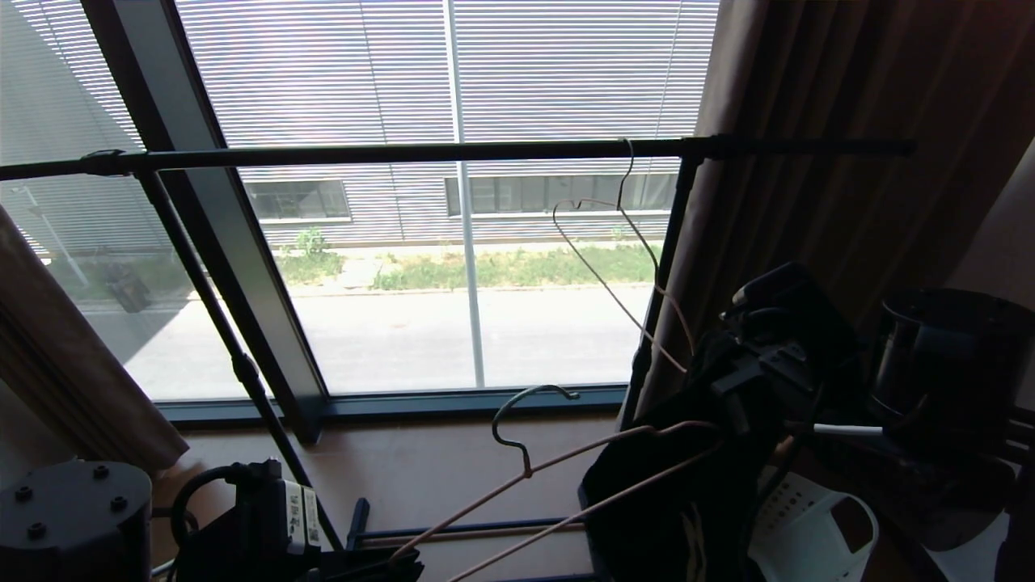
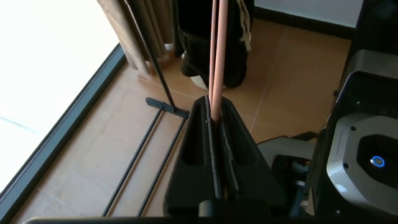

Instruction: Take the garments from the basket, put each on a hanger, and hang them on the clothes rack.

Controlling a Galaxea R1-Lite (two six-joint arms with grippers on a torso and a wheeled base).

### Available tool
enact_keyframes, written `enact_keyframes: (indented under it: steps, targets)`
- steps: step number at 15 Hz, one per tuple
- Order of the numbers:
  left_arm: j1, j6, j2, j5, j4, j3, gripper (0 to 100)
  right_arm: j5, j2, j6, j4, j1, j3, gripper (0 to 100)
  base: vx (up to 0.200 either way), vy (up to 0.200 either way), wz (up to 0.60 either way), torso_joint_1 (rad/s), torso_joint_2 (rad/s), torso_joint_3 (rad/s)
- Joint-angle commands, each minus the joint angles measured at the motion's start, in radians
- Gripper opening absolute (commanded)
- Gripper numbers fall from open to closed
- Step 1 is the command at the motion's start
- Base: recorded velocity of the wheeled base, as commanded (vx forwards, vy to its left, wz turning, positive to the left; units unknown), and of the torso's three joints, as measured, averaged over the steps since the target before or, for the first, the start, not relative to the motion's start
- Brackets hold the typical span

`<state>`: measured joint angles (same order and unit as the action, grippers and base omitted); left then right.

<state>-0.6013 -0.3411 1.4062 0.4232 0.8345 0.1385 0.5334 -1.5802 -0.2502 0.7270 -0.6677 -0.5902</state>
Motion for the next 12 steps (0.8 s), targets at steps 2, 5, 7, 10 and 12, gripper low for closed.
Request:
enact_keyframes:
  steps: [2,5,7,10,12]
  targets:
    - [0.000,-0.003,0.020,0.003,0.000,-0.007,0,-0.001,-0.026,0.002,0.003,-0.006,-0.008,0,0.000,0.000,0.00,0.000,0.00,0.000]
    - [0.000,-0.003,0.020,0.003,0.000,-0.008,0,0.000,-0.038,0.008,0.009,-0.043,-0.013,0,0.000,0.000,0.00,0.000,0.00,0.000]
    - [0.000,-0.001,0.023,0.002,0.000,-0.007,0,0.000,-0.030,0.016,0.009,-0.070,-0.013,0,0.000,0.000,0.00,0.000,0.00,0.000]
    - [0.001,0.001,0.027,0.002,0.015,-0.008,0,0.002,-0.030,0.055,0.003,-0.135,-0.016,0,0.000,0.000,0.00,0.000,0.00,0.000]
    - [0.001,0.001,0.027,0.000,0.018,-0.008,0,0.003,-0.029,0.060,0.006,-0.158,-0.016,0,0.000,0.000,0.00,0.000,0.00,0.000]
